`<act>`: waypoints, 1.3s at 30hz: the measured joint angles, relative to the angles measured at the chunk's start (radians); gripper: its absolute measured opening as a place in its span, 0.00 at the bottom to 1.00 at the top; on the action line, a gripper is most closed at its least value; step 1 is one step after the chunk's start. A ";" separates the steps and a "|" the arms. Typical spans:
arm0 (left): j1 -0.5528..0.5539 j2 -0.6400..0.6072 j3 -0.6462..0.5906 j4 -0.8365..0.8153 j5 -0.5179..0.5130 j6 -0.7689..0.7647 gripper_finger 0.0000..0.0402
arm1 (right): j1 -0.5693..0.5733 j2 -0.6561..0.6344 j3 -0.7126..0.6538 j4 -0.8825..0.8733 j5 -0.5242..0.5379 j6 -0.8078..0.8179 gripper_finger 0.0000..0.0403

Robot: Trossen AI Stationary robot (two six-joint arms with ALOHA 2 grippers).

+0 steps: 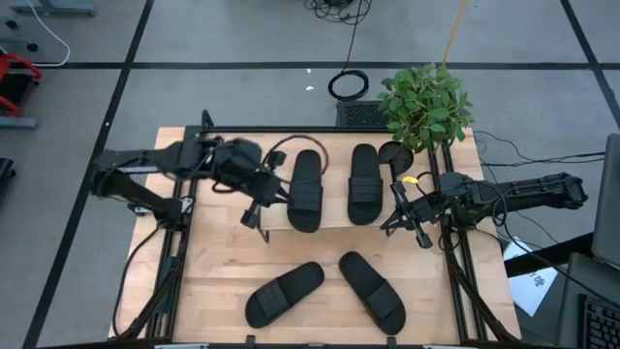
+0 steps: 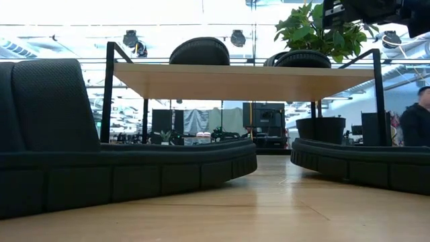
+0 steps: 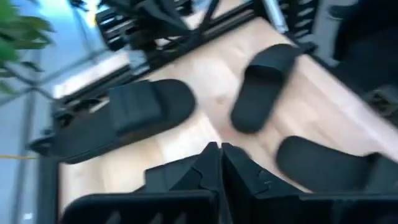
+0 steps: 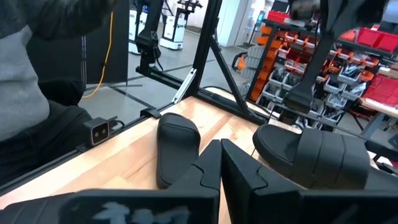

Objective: Pick and place slides into the shelf
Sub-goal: Put the black slides under the shelf

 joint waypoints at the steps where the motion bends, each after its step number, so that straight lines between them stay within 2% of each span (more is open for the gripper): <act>1: -0.002 -0.031 -0.068 0.069 -0.019 0.000 0.02 | 0.000 -0.002 0.000 0.000 0.000 -0.001 0.00; 5: -0.001 -0.166 -0.351 0.340 -0.144 -0.012 0.01 | 0.000 -0.019 0.000 0.015 0.001 0.006 0.00; 10: -0.003 -0.402 -0.625 0.594 -0.323 -0.033 0.00 | 0.000 -0.048 0.000 0.024 0.024 0.046 0.00; 14: -0.005 -0.634 -0.841 0.809 -0.374 -0.081 0.00 | 0.000 -0.063 0.000 0.008 0.098 0.050 0.00; 18: 0.000 -0.801 -1.014 0.897 -0.555 -0.225 0.00 | 0.000 -0.089 0.000 -0.031 0.195 0.053 0.00; 21: -0.021 -0.881 -1.118 0.905 -0.632 -0.291 0.00 | 0.000 -0.156 0.009 -0.125 0.297 0.057 0.00; 27: -0.071 -0.934 -1.279 0.993 -0.704 -0.317 0.00 | 0.000 -0.296 0.016 -0.244 0.472 0.107 0.00; 33: -0.115 -0.944 -1.326 0.989 -0.805 -0.326 0.00 | 0.000 -0.374 0.060 -0.482 0.685 0.195 0.00; 36: -0.126 -0.944 -1.328 0.986 -0.818 -0.327 0.00 | 0.000 -0.390 0.103 -0.603 0.736 0.271 0.00; 39: -0.130 -0.944 -1.318 0.965 -0.848 -0.342 0.00 | 0.000 -0.394 0.133 -0.662 0.744 0.317 0.00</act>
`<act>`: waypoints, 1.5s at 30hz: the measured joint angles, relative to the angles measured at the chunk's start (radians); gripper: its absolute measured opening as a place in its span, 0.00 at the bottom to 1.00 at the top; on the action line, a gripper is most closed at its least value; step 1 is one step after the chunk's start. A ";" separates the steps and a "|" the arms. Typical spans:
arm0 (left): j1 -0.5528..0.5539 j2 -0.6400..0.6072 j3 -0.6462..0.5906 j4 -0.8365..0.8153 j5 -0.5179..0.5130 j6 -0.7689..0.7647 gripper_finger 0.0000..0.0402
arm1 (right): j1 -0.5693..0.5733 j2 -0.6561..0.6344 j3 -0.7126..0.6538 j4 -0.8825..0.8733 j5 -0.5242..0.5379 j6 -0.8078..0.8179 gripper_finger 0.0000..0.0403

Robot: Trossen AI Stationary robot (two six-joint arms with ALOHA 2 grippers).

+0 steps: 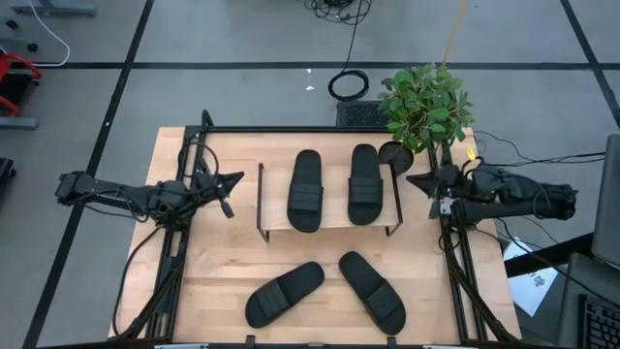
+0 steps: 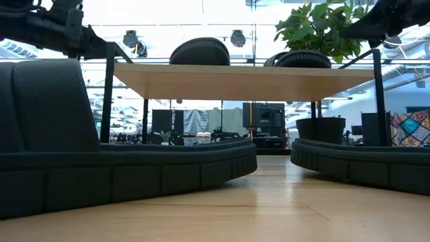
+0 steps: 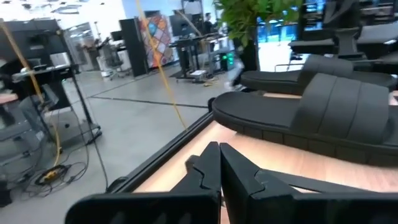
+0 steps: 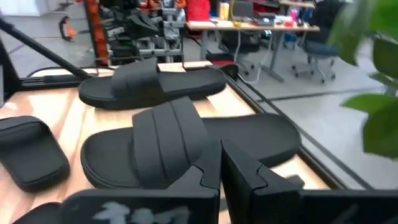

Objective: Pick and place slides into the shelf
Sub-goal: Put the black slides under the shelf

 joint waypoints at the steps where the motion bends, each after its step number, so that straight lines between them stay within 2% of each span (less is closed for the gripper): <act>1: 0.000 0.000 0.002 -0.012 -0.023 -0.018 0.00 | 0.000 0.000 0.007 -0.021 0.016 0.022 0.00; 5: 0.000 0.001 0.002 -0.113 -0.090 -0.145 0.00 | 0.000 0.000 0.018 -0.104 0.125 0.117 0.00; 8: -0.001 0.026 0.002 -0.178 -0.056 -0.242 0.00 | 0.000 0.001 0.018 -0.109 0.148 0.144 0.00; 12: -0.016 0.076 0.002 -0.191 0.017 -0.295 0.00 | 0.000 0.002 0.018 -0.119 0.144 0.164 0.00; 15: -0.031 0.119 0.002 -0.167 0.071 -0.315 0.00 | 0.000 0.005 0.018 -0.123 0.105 0.180 0.00; 22: -0.072 0.218 0.002 -0.149 0.066 -0.369 0.00 | 0.000 0.035 0.018 -0.151 0.098 0.242 0.00; 27: -0.100 0.268 0.002 -0.098 0.067 -0.339 0.00 | 0.000 0.072 0.018 -0.155 0.093 0.246 0.00; 30: -0.107 0.271 0.002 -0.098 0.033 -0.306 0.00 | 0.000 0.082 0.017 -0.147 0.093 0.233 0.00; 33: -0.109 0.268 0.002 -0.098 -0.044 -0.284 0.00 | 0.000 0.082 0.017 -0.117 0.082 0.178 0.00; 36: -0.109 0.264 0.002 -0.097 -0.116 -0.272 0.00 | 0.000 0.082 0.017 -0.063 0.013 0.063 0.00; 39: -0.109 0.255 0.002 -0.109 -0.131 -0.257 0.00 | 0.000 0.082 0.018 0.000 -0.096 -0.043 0.00; 42: -0.109 0.251 0.002 -0.112 -0.128 -0.237 0.01 | 0.000 0.084 0.050 0.030 -0.283 -0.112 0.00; 45: -0.109 0.248 0.003 -0.104 -0.125 -0.175 0.02 | 0.000 0.081 0.072 0.152 -0.508 -0.162 0.00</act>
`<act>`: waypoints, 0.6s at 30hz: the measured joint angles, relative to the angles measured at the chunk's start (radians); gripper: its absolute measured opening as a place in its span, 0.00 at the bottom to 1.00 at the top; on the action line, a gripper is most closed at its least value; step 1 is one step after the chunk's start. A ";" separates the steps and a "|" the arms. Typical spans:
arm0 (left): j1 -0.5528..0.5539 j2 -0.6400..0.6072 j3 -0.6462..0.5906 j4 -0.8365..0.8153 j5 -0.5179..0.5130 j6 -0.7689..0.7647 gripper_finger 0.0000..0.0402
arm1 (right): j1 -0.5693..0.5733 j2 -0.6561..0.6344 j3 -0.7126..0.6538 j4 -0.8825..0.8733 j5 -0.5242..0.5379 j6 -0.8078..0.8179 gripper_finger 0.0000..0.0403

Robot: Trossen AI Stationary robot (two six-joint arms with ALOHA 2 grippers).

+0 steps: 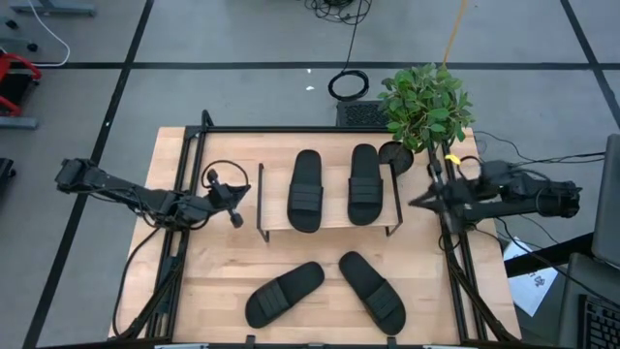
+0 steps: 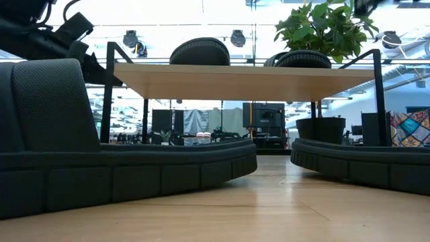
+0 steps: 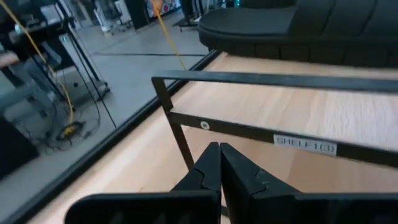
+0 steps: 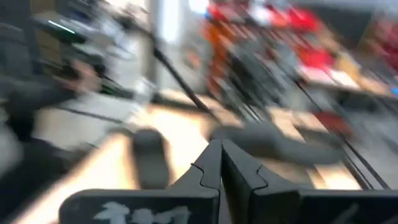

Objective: Pick and place slides into the shelf
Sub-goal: Put the black slides under the shelf

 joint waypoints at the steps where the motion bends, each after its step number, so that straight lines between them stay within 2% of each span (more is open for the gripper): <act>1: 0.000 0.000 0.000 0.002 0.000 0.031 0.02 | 0.000 0.000 0.001 0.046 -0.067 -0.014 0.00; 4: 0.000 0.000 0.000 0.048 0.004 0.135 0.03 | 0.000 0.015 0.001 0.156 -0.221 -0.036 0.00; 8: 0.000 0.000 0.000 0.111 0.010 0.269 0.01 | 0.006 0.063 0.001 0.212 -0.310 0.007 0.00; 13: 0.000 0.000 0.000 0.195 0.010 0.287 0.02 | 0.092 0.149 0.000 0.217 -0.300 0.060 0.00; 18: 0.000 0.002 0.000 0.180 0.010 0.265 0.04 | 0.263 0.226 0.007 0.222 -0.286 0.070 0.00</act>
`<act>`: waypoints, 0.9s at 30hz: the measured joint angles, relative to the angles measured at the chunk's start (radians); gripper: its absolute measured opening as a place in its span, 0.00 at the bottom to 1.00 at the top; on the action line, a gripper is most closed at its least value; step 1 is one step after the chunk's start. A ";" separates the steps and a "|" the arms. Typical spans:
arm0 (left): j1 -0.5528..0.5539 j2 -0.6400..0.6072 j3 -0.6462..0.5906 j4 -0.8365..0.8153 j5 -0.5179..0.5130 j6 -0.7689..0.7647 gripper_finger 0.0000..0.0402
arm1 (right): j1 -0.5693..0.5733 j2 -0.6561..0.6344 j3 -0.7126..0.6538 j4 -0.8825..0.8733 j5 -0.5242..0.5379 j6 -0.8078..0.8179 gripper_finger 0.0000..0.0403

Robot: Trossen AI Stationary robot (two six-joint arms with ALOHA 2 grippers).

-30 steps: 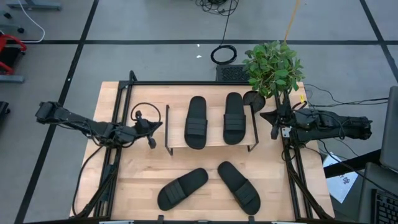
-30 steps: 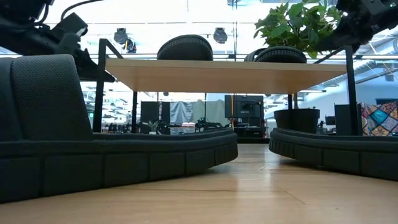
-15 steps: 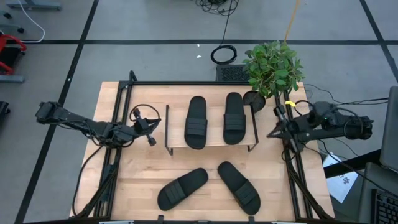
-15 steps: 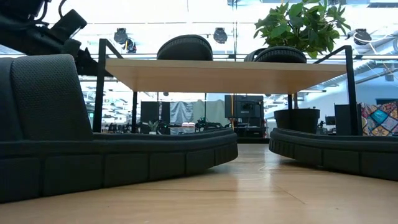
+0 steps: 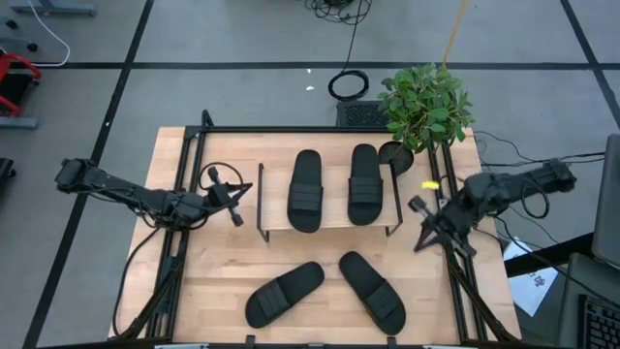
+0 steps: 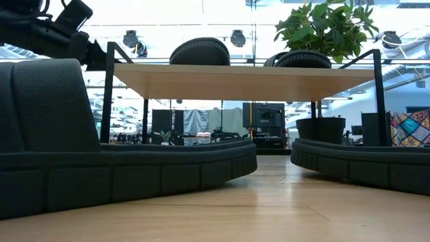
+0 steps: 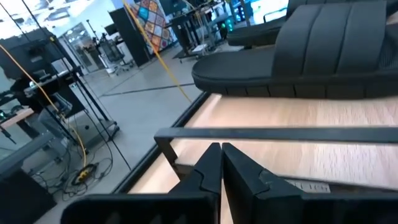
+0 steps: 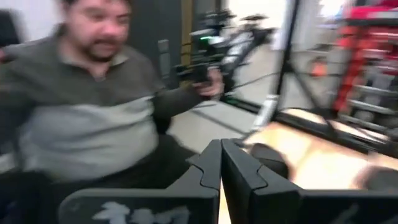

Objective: Pick and place slides into the shelf
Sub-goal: Put the black slides under the shelf

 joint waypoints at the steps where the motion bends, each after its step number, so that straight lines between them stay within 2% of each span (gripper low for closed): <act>1: 0.000 0.000 0.000 -0.009 0.000 -0.009 0.04 | 0.047 0.021 0.003 0.013 0.009 -0.009 0.00; 4: 0.000 0.000 0.000 -0.030 0.000 -0.026 0.04 | 0.211 0.099 0.027 0.059 0.140 -0.056 0.00; 6: 0.000 0.000 0.000 -0.050 0.000 -0.036 0.02 | 0.326 0.160 0.059 0.058 0.275 -0.121 0.00; 8: 0.000 0.000 0.000 -0.064 0.000 -0.049 0.01 | 0.442 0.222 0.099 0.040 0.462 -0.181 0.00; 12: 0.000 0.000 0.000 -0.071 0.000 -0.076 0.01 | 0.637 0.330 0.202 -0.057 0.957 -0.222 0.00; 15: 0.000 0.000 0.000 -0.071 0.002 -0.092 0.03 | 0.727 0.395 0.260 -0.183 1.193 -0.142 0.00; 18: 0.000 0.000 0.000 -0.072 0.033 -0.094 0.05 | 0.760 0.425 0.304 -0.293 1.221 0.018 0.01; 21: 0.000 0.000 0.000 -0.074 0.069 -0.091 0.04 | 0.759 0.439 0.310 -0.363 1.160 0.183 0.05; 27: 0.000 0.000 0.000 -0.075 0.082 -0.087 0.01 | 0.704 0.489 0.264 -0.402 1.033 0.356 0.25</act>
